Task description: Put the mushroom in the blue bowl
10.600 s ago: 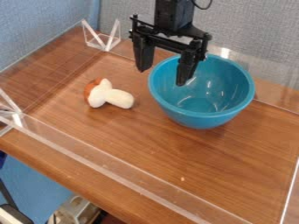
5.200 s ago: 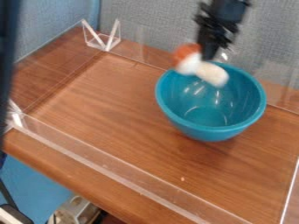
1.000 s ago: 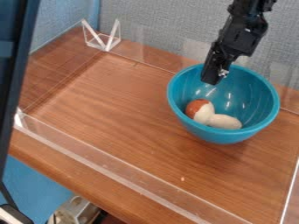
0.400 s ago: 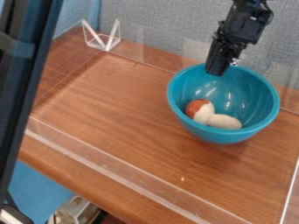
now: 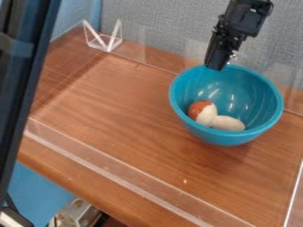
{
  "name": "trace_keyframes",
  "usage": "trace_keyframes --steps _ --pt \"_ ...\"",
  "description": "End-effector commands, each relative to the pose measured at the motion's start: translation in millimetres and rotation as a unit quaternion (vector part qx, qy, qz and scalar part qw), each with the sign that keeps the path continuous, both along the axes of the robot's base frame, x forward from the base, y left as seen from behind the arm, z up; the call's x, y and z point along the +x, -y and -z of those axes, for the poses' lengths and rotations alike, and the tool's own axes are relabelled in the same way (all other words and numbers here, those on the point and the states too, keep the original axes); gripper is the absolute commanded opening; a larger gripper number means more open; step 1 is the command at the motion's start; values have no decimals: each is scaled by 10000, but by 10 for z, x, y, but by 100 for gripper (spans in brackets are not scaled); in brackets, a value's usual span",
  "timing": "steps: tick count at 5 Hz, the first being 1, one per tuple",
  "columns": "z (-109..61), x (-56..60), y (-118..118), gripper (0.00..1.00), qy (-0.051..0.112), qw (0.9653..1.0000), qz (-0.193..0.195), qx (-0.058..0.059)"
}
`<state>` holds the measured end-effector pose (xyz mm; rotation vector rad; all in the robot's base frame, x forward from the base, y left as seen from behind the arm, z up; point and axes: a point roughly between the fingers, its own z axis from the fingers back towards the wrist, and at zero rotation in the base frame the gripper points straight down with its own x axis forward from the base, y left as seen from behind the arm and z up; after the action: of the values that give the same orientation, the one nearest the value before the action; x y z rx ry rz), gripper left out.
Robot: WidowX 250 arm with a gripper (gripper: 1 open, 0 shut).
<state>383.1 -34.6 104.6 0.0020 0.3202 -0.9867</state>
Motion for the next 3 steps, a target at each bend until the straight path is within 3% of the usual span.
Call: trace_keyframes --steps 1,2,3 --pt "-203 43 -109 0 349 9989 -295 -70" --pt "-154 31 -170 0 323 9981 -514 -86" --pt "-177 54 -131 0 297 9987 -399 -108"
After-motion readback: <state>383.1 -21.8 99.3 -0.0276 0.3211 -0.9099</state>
